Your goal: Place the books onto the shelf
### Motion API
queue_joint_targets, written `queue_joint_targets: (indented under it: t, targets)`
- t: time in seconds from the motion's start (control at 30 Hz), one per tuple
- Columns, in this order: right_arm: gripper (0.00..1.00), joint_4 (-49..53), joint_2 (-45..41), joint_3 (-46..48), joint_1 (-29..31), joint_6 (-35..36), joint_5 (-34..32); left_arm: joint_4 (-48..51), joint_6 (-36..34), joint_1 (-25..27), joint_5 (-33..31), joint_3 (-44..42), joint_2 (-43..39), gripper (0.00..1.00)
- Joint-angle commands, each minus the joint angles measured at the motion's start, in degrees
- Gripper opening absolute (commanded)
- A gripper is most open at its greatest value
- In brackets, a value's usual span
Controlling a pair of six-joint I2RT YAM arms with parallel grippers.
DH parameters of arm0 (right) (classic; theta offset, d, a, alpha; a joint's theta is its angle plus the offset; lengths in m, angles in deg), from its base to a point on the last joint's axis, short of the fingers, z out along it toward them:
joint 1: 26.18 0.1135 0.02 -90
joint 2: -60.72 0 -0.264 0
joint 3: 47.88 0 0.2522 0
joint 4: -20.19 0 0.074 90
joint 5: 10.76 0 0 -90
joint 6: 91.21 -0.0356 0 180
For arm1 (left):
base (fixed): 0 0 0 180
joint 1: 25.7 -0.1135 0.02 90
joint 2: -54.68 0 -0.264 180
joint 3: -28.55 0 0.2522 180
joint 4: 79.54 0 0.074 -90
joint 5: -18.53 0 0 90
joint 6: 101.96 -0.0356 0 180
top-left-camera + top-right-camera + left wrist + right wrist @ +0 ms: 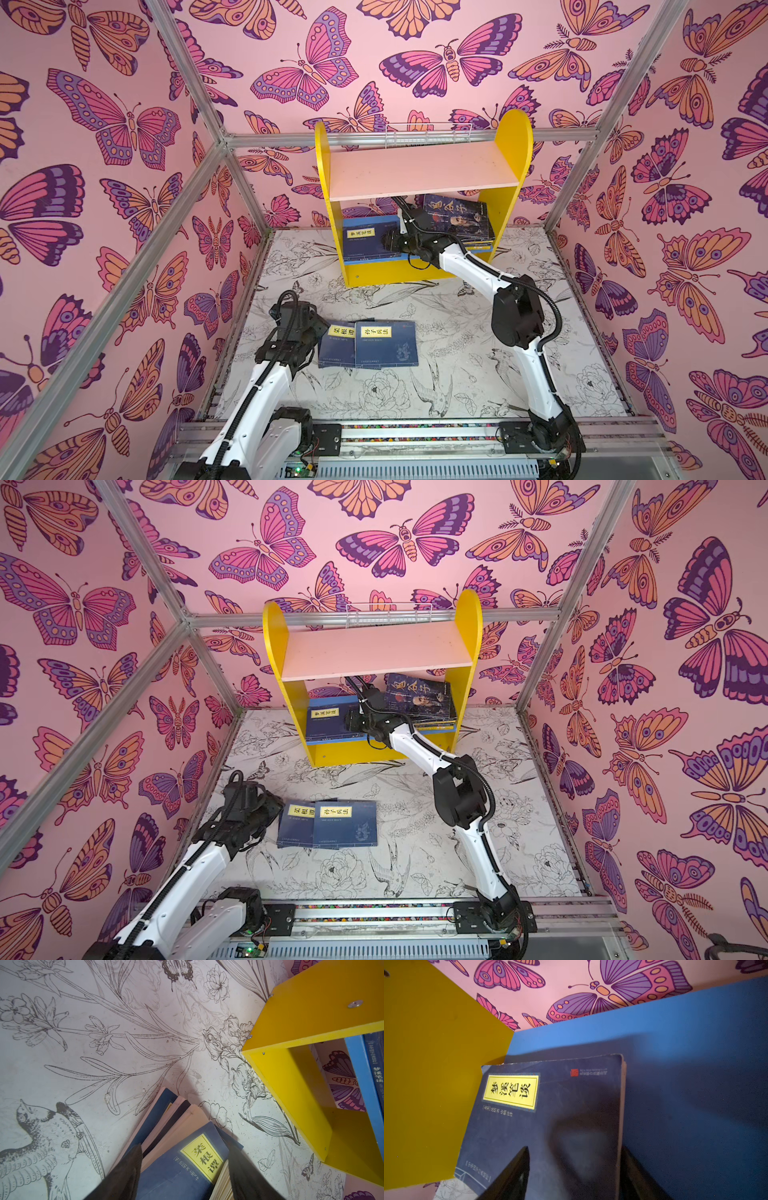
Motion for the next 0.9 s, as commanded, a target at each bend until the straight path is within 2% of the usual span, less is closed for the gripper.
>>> queue_joint_targets:
  t: [0.0, 0.17, 0.33, 0.53, 0.73, 0.87]
  targets:
    - [0.67, -3.2, -8.3, 3.1, 2.0, 4.1, -2.7, 0.4, -0.8, -0.3, 0.0, 0.2, -0.2, 0.68]
    - [0.67, -3.0, -14.4, 7.7, 2.0, 6.5, -4.7, -0.4, -1.6, -0.3, 0.3, 0.6, 0.5, 0.68]
    - [0.67, -1.6, -16.7, 8.6, 2.0, 9.3, -5.7, -2.0, -4.3, -0.1, 2.6, 1.8, 1.4, 0.68]
    - [0.65, 4.2, -16.3, 6.3, 2.0, 12.0, -2.1, -4.2, -7.8, 1.2, 5.2, 3.8, 2.5, 0.68]
    - [0.53, 8.5, -20.4, 12.0, 2.0, 11.7, -0.2, -8.1, -11.0, 5.7, 7.4, 6.3, 5.2, 0.68]
    - [0.52, 2.2, -28.5, 23.4, 1.7, 11.1, -3.3, -11.3, -14.3, 11.1, 7.5, 9.4, 9.0, 0.68]
